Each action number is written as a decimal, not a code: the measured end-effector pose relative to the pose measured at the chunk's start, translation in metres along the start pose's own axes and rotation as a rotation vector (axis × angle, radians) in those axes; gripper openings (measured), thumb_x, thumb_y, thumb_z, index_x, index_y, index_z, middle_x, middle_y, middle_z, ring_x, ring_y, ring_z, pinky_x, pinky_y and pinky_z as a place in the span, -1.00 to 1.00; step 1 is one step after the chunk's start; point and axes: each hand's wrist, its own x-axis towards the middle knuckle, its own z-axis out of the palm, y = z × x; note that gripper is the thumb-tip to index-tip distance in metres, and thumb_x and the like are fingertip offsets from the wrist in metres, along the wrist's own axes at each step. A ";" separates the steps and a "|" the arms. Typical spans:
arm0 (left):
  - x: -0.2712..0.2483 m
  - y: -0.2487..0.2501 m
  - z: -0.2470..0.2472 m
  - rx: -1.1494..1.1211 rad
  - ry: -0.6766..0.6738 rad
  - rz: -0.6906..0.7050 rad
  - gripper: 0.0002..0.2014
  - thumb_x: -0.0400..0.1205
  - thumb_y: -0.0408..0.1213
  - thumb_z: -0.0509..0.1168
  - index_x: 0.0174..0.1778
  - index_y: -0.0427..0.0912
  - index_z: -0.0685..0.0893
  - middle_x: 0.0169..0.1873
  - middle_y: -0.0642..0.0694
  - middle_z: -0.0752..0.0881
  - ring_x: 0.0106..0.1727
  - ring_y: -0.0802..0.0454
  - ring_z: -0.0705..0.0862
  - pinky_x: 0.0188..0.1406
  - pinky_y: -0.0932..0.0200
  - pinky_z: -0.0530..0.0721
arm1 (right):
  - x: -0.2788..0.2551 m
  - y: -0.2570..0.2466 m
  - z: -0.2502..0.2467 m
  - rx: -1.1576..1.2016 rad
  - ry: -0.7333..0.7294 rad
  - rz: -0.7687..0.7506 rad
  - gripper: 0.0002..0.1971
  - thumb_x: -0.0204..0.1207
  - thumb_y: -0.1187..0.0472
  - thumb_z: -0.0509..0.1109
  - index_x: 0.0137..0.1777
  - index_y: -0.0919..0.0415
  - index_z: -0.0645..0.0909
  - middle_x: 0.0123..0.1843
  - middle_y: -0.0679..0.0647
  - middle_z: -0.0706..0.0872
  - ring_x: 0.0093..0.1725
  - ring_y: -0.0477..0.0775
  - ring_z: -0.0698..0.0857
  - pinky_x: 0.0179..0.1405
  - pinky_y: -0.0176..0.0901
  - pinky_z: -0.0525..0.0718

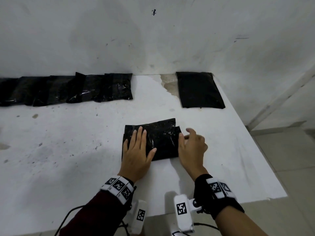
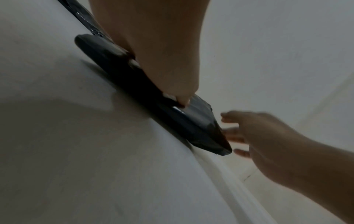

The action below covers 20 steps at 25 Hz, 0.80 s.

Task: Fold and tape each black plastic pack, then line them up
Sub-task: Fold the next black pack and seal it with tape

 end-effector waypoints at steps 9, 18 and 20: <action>0.000 0.000 0.009 -0.109 0.015 -0.032 -0.16 0.52 0.38 -0.47 0.61 -0.12 -0.13 0.60 0.03 -0.15 0.62 0.09 -0.17 0.57 0.03 -0.11 | -0.005 -0.023 0.032 -0.284 -0.354 -0.462 -0.41 0.64 0.01 -0.12 0.54 0.37 0.32 0.58 0.28 0.35 0.58 0.18 0.34 0.55 -0.02 0.09; 0.000 -0.005 0.005 -0.215 -0.077 -0.331 0.09 0.28 0.50 -0.33 0.64 -0.18 -0.16 0.65 -0.10 -0.17 0.65 -0.09 -0.19 0.58 -0.02 -0.20 | 0.006 -0.016 0.019 -0.058 -0.520 -0.095 -0.21 0.59 -0.24 0.17 0.67 0.02 -0.11 0.71 0.06 -0.01 0.58 0.10 0.30 0.40 -0.03 0.45; 0.000 -0.007 -0.001 -0.282 -0.032 -0.343 0.02 0.33 0.43 -0.35 0.64 -0.15 -0.02 0.65 -0.08 -0.01 0.65 -0.08 -0.10 0.58 -0.02 -0.13 | 0.010 -0.015 0.020 0.013 -0.506 -0.059 -0.15 0.53 -0.25 0.26 0.67 0.09 -0.05 0.68 0.04 0.14 0.59 0.06 0.28 0.47 -0.03 0.40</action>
